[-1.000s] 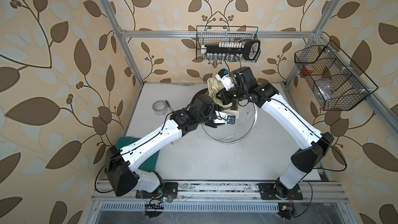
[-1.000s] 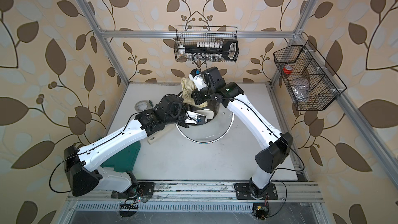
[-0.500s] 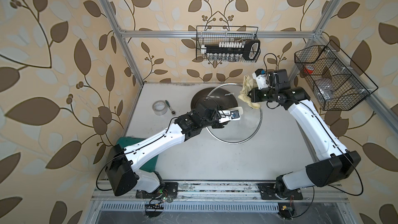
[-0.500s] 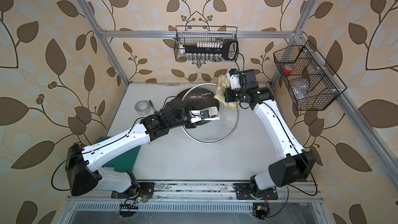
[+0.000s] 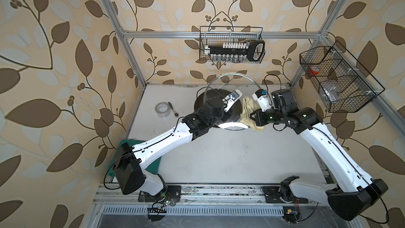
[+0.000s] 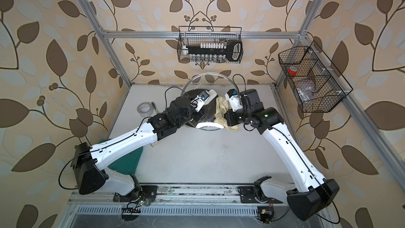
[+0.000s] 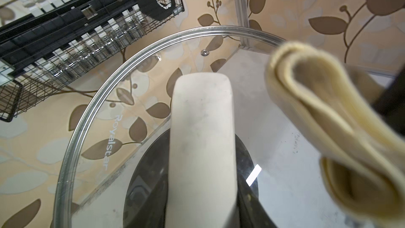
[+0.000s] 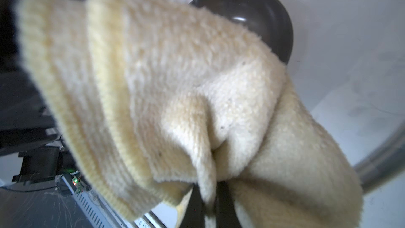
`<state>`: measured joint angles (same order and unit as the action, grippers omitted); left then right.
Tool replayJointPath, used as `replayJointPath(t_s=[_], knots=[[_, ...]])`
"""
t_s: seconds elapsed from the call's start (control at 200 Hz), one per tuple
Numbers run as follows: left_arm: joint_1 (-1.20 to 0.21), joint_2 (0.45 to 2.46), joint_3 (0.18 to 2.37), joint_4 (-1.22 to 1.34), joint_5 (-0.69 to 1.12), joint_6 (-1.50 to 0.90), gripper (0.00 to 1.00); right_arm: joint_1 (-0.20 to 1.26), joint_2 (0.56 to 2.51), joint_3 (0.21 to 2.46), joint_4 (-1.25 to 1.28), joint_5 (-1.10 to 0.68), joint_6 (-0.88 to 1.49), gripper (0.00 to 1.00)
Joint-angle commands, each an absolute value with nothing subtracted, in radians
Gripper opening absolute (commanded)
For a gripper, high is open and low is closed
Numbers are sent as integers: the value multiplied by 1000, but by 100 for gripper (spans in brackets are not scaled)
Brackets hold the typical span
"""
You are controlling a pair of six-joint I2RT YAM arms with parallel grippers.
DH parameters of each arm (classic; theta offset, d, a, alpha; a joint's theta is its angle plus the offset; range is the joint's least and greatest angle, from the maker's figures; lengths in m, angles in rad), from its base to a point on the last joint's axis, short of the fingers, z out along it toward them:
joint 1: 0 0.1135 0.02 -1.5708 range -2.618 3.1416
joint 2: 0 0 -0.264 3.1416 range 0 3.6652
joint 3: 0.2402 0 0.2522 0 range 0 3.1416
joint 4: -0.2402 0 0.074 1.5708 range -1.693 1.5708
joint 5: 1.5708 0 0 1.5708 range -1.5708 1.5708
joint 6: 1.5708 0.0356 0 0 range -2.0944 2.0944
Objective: Wipe the pot lid with a cloth
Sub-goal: Wipe the pot lid.
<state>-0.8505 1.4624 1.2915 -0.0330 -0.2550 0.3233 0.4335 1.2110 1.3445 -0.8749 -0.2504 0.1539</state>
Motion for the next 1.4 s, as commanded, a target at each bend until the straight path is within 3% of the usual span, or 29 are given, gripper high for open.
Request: replayJointPath(t_s=[0.0,0.205,0.385,0.595,0.79,0.99,1.395], knots=[[-861,1420,1426,279,-319,225,0,533,1212,1349,-838,-243,194,0],[-861,1428,1433,280,-332,237,0,560,1247,1368,-821,-207,237,0],[-861,1406,1409,285,-292,299,0,397,1216,1351,-825,-248,236,0],[-861,1364,1368,281,-50,512,0,188,1247,1361,-814,-309,201,0],[-861,1337,1354,210,52,737,0,105,1331,1443,-767,-311,189,0],[-861,1335,1357,148,111,936,0,128,1441,1560,-743,-338,179,0],[-861,1351,1373,90,142,1079,0,458,1669,1821,-771,-256,153,0]])
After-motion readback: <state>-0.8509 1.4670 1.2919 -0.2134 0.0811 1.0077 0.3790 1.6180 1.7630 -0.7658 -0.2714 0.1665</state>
